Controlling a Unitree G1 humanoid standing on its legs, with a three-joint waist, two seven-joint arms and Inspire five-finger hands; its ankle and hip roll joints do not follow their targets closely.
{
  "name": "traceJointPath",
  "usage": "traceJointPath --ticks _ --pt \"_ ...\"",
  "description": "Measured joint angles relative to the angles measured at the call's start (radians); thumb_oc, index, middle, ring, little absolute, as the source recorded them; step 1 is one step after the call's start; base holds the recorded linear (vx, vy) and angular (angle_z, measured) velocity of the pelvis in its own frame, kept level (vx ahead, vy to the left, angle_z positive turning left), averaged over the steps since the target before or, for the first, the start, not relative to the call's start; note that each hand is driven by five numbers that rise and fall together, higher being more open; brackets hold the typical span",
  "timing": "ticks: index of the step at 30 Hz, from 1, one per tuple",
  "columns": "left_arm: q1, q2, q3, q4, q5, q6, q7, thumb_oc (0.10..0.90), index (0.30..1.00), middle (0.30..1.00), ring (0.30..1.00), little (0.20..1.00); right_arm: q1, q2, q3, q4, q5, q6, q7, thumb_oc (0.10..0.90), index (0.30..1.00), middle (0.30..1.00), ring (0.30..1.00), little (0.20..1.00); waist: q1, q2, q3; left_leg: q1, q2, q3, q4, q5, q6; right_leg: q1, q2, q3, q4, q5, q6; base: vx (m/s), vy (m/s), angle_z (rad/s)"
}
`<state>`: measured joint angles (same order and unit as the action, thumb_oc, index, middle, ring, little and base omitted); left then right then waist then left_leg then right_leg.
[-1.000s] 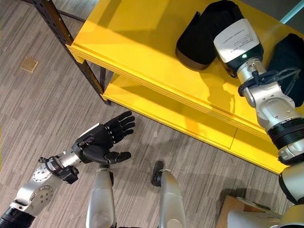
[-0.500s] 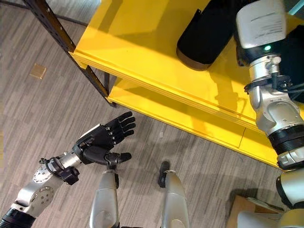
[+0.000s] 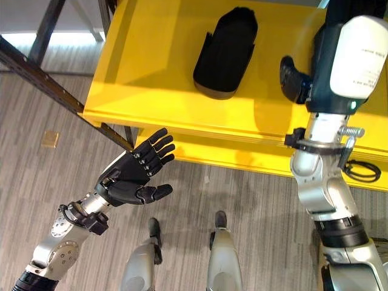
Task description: Move parts from the plastic box to the shelf.
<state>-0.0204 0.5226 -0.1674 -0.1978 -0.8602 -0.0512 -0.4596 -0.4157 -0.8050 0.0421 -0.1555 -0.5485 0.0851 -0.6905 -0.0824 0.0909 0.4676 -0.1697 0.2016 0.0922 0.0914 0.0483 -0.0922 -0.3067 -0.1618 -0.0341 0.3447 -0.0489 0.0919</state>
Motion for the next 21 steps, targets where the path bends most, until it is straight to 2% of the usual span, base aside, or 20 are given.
traceJointPath --ticks 4,7,9,10,13,15,21 --pt "0.034 -0.037 0.009 -0.008 0.0 -0.007 0.016 0.9 1.0 1.0 1.0 1.0 0.174 0.061 -0.084 -0.092 0.001 -0.047 -0.011 0.9 1.0 1.0 1.0 1.0 -0.018 0.008 -0.017 0.078 -0.002 0.024 -0.069 0.022 0.0 0.075 0.004 -0.003 -0.068 0.02 0.01 0.08 0.167 -0.06" --pt "0.078 -0.04 0.006 -0.014 0.0 -0.043 0.022 0.9 1.0 1.0 1.0 1.0 0.312 0.074 -0.11 -0.095 0.003 -0.088 -0.041 0.9 1.0 1.0 1.0 1.0 -0.05 0.001 -0.074 0.09 -0.012 0.035 -0.092 0.024 -0.001 0.087 -0.006 0.002 -0.103 0.028 0.022 0.08 0.162 -0.03" --pt "0.089 -0.042 0.006 -0.014 0.001 -0.048 0.035 0.9 1.0 1.0 1.0 1.0 0.374 0.099 -0.135 -0.096 0.003 -0.112 -0.053 0.9 1.0 1.0 1.0 1.0 -0.052 -0.002 -0.086 0.109 -0.012 0.041 -0.104 0.023 0.0 0.108 -0.004 0.002 -0.121 0.032 0.023 0.03 0.116 -0.04" --pt "0.111 -0.047 0.014 -0.014 0.001 -0.062 0.045 0.9 1.0 1.0 1.0 1.0 0.423 0.127 -0.147 -0.097 0.014 -0.116 -0.074 0.9 1.0 1.0 1.0 1.0 -0.056 -0.006 -0.116 0.119 -0.014 0.048 -0.119 0.023 0.001 0.114 0.0 0.005 -0.133 0.033 0.026 0.02 0.077 -0.07" --pt "0.133 -0.06 0.022 -0.011 0.0 -0.087 0.061 0.9 1.0 1.0 1.0 1.0 0.483 0.147 -0.187 -0.094 0.059 -0.127 -0.118 0.9 1.0 1.0 1.0 1.0 -0.068 -0.011 -0.148 0.143 -0.013 0.063 -0.136 0.026 0.0 0.141 0.005 0.014 -0.178 0.053 0.033 0.03 0.082 -0.14" --pt "0.178 -0.07 0.04 -0.01 -0.001 -0.105 0.06 0.9 1.0 1.0 1.0 1.0 0.528 0.18 -0.234 -0.073 0.102 -0.147 -0.156 0.9 1.0 1.0 1.0 1.0 -0.088 -0.021 -0.194 0.178 -0.012 0.079 -0.162 0.028 0.001 0.193 0.011 0.02 -0.256 0.088 0.039 0.05 0.104 -0.18" --pt "0.199 -0.07 0.044 -0.01 -0.001 -0.109 0.059 0.9 1.0 1.0 1.0 1.0 0.532 0.182 -0.207 -0.074 0.108 -0.192 -0.159 0.9 1.0 1.0 1.0 1.0 -0.108 -0.032 -0.247 0.207 -0.012 0.098 -0.175 0.019 0.003 0.278 0.016 0.028 -0.401 0.157 0.04 0.03 0.009 -0.09"
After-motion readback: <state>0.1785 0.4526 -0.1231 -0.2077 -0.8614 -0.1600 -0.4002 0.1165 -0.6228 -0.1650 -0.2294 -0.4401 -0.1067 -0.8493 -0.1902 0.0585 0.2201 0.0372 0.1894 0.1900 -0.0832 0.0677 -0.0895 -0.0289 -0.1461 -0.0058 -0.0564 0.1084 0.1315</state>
